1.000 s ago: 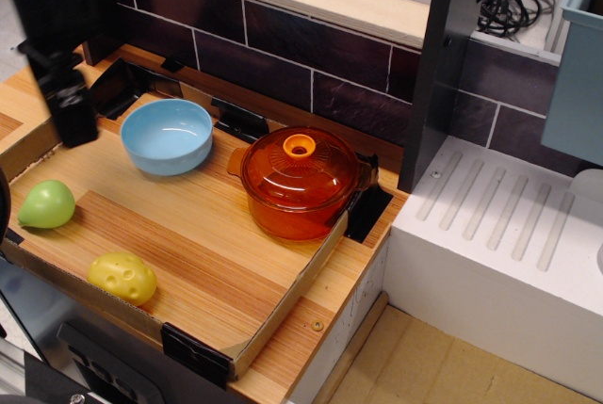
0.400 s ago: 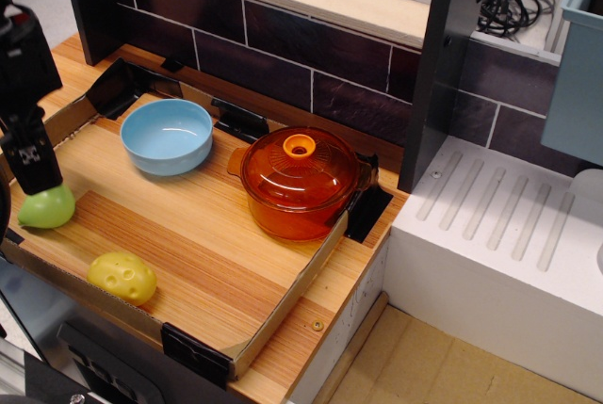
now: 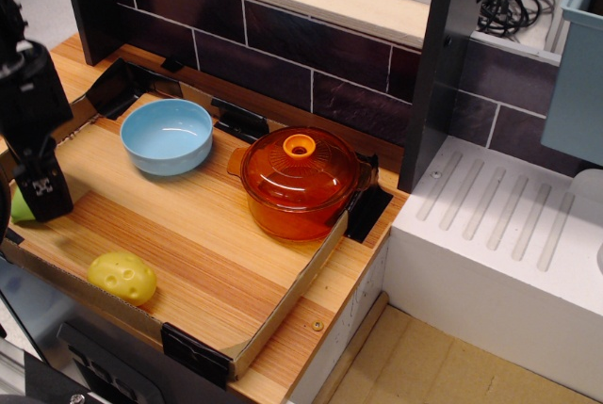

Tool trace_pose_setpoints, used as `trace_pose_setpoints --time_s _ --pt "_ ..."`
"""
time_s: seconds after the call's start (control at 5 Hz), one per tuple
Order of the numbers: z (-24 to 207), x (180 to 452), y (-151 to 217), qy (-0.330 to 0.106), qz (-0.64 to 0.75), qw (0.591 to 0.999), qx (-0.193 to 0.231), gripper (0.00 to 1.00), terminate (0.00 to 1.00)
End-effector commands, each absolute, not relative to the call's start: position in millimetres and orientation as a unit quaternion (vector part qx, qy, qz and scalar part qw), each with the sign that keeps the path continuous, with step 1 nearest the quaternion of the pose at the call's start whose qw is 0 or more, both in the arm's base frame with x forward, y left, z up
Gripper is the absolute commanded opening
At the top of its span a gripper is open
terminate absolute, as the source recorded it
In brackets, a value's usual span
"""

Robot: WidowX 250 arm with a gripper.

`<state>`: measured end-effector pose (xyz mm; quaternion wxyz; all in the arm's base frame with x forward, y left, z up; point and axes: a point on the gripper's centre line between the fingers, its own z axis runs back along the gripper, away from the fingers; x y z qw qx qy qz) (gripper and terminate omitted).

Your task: Put pear in bowl

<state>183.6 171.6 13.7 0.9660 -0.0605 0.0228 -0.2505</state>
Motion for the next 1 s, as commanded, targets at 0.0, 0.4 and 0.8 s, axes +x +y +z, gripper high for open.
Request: trace_pose_setpoints --time_s 0.0,0.4,0.8 --pt "21 177 173 -0.002 -0.251 0.967 -0.042 0.00 0.00" --pt "69 218 173 -0.039 -0.203 0.977 -0.059 0.00 0.00" --pt "81 242 141 -0.070 -0.203 0.975 -0.059 0.00 0.00"
